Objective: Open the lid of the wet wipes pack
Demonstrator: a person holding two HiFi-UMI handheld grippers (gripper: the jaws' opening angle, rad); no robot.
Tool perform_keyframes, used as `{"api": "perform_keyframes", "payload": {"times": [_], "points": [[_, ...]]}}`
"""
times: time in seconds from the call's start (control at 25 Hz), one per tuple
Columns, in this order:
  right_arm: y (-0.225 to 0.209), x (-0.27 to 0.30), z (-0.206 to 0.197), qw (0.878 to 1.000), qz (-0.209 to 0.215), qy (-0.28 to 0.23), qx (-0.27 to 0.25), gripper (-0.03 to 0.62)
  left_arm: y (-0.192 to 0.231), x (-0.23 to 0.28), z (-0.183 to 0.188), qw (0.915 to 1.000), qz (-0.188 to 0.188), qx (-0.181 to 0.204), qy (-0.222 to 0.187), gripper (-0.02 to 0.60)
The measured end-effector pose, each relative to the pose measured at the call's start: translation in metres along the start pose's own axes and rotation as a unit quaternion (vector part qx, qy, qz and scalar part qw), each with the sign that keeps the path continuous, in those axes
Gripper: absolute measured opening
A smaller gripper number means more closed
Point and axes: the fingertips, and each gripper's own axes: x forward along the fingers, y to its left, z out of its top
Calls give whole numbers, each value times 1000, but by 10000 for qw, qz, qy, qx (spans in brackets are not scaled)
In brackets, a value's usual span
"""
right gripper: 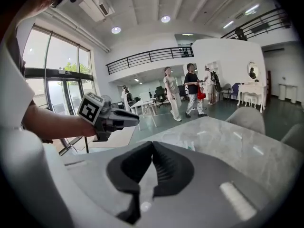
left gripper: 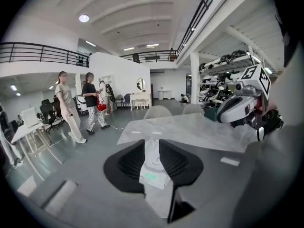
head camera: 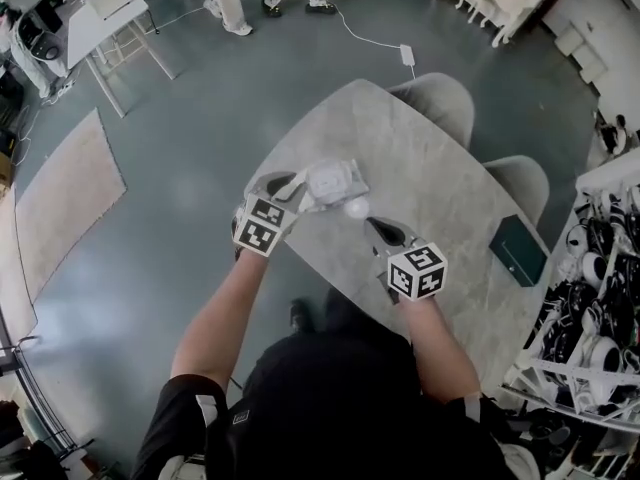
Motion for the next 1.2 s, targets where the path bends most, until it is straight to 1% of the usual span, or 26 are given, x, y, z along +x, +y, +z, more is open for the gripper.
{"api": "perform_keyframes", "payload": {"times": [0.12,0.24,0.28,0.52,0.8,0.92,1.04,1.12,1.2], "points": [[8,-12,15,9998,-10,-181,-99,5,-1,-23,7,9995,2,-192,-246,96],[14,-22,24,9994,49,-290,-201,3,-5,-43,13,9985,11,-298,-462,51],[15,-24,27,9992,74,-333,-225,3,-6,-48,15,9981,26,-338,-519,45],[12,-45,44,9972,289,-577,-368,3,-22,-72,29,9944,192,-601,-852,16],[-20,-88,58,9942,417,-948,-288,3,-52,-78,48,9918,504,-658,-972,11],[-26,-109,67,9916,351,-1161,-440,3,-56,-84,60,9888,669,-751,-1106,11],[-33,-119,70,9908,265,-1201,-558,3,-59,-88,72,9870,800,-765,-1165,11],[-36,-120,73,9906,260,-1204,-594,3,-58,-88,79,9866,834,-701,-1211,11],[-37,-118,77,9899,280,-1235,-644,2,-60,-88,83,9861,838,-721,-1242,11]]}}
